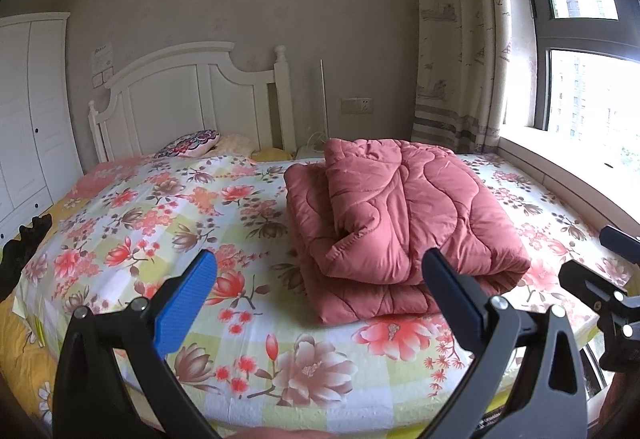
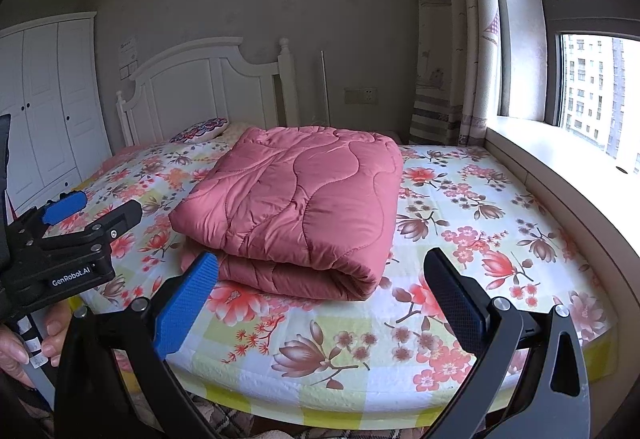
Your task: Fold large clothes
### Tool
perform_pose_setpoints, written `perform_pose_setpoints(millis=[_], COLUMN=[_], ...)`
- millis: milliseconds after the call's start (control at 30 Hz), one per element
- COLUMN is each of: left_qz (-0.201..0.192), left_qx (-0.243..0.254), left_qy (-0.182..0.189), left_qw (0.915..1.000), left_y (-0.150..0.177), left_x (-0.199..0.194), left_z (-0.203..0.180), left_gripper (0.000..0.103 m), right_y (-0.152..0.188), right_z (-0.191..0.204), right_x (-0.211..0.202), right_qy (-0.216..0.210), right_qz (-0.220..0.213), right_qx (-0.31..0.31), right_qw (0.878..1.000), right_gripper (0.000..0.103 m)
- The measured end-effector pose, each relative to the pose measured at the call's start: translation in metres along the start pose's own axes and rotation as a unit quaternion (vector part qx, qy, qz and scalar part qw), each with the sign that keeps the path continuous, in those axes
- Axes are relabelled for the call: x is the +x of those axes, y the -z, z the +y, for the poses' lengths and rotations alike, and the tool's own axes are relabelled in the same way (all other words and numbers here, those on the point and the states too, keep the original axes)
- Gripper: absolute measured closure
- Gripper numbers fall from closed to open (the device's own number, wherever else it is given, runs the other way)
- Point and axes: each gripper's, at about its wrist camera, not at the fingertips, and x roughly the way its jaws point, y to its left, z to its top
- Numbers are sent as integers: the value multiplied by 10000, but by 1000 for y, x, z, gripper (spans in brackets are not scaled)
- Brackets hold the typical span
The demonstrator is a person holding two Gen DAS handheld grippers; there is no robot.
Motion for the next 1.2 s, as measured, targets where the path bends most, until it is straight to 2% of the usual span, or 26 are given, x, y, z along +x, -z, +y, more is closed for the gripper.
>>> perform_pose_setpoints(millis=[1200], left_qz=[25], left_qx=[9], left_qy=[-5], left_qw=[10000], left_y=[5], left_x=[1], left_z=[0], left_gripper=[2], right_y=[5], right_z=[0], right_x=[6], right_qy=[-74], right_qz=[94], right_qx=[60], right_qw=[9999], right_gripper=[4])
